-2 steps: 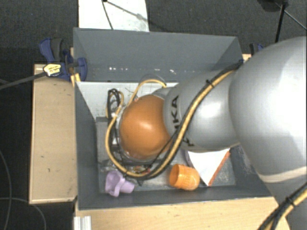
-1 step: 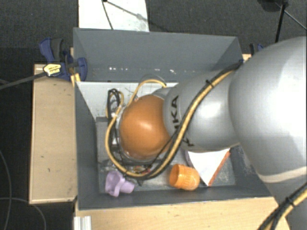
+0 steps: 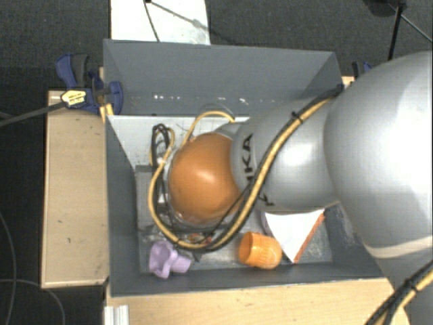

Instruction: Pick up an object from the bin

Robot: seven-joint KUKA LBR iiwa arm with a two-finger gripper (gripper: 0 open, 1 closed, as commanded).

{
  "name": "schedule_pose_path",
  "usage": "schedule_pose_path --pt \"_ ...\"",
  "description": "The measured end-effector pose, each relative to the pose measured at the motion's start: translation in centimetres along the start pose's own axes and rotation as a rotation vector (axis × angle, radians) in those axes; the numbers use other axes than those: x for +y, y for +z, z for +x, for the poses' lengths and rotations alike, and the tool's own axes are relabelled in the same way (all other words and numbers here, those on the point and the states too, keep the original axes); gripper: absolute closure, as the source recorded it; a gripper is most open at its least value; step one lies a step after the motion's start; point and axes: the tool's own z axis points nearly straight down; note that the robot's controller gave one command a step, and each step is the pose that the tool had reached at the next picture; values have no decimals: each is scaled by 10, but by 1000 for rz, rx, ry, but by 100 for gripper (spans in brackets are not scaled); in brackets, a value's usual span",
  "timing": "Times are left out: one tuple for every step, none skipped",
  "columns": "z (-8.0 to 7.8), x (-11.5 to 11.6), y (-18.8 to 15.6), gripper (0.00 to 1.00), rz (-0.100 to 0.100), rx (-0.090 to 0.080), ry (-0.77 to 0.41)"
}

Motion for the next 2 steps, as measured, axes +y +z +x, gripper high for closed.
schedule_pose_path --pt "-1 -2 -8 100 0 4 2" --pt "-1 -4 -16 100 0 9 5"
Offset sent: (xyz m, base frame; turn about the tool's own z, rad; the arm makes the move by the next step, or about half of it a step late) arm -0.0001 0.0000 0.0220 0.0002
